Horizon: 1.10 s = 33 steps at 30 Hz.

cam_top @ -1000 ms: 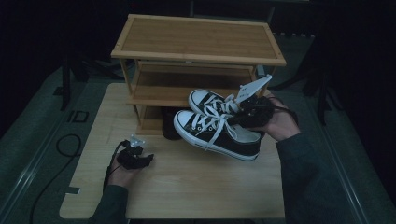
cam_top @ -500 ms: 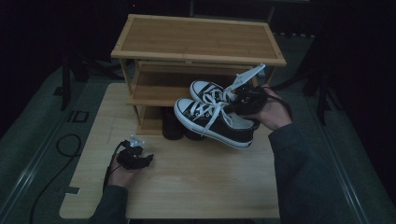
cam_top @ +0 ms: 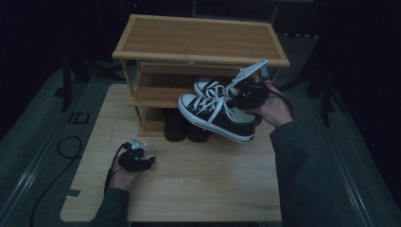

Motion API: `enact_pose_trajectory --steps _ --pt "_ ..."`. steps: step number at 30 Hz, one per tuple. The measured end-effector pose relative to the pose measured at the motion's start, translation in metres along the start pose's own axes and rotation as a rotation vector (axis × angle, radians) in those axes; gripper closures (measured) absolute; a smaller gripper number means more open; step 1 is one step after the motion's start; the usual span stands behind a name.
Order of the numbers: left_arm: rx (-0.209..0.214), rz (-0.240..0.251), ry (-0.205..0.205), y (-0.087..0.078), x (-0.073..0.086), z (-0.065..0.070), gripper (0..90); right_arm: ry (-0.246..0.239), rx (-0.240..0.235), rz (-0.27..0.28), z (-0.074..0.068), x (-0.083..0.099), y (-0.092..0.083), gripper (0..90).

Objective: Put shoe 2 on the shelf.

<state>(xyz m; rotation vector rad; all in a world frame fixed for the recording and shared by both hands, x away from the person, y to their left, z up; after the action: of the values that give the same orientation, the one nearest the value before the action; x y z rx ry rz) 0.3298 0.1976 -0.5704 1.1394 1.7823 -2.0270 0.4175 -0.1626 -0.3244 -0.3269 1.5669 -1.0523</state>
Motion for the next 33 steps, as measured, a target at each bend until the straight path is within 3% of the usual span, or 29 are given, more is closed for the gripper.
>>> enact_pose_trajectory --steps 4,10,13,14,25,33 --pt "0.001 -0.001 -0.001 0.000 0.000 0.000 46.1 0.021 0.018 0.019 0.003 -0.002 0.002 85.0" --pt "0.003 0.000 -0.003 -0.001 0.001 -0.001 46.1 0.065 0.110 0.047 0.003 -0.005 0.009 85.8" --pt "0.003 -0.001 -0.001 -0.001 0.001 -0.001 46.1 0.083 0.127 0.052 0.004 -0.005 0.010 85.8" --pt "0.003 -0.001 -0.002 -0.001 0.001 -0.001 46.1 0.102 0.157 0.063 0.004 -0.006 0.013 85.7" --pt "0.005 0.000 -0.006 -0.001 0.001 -0.001 46.1 0.167 0.216 0.100 0.007 -0.008 0.022 85.7" --pt "0.006 0.002 -0.007 -0.001 0.001 -0.002 46.1 0.211 0.296 0.151 0.008 -0.011 0.028 85.8"
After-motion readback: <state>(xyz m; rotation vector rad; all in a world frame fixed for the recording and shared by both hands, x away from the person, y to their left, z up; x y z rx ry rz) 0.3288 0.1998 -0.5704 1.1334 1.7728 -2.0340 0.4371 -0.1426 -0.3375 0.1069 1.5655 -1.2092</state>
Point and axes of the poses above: each handheld gripper's, and its own axes: y roughly forward along the jaws, x roughly out of its underside, z roughly to its right, the point moved 1 cm from there along y, roughly forward along the jaws, and after that the axes turned 4 degrees about -x, right-handed, at the moved point
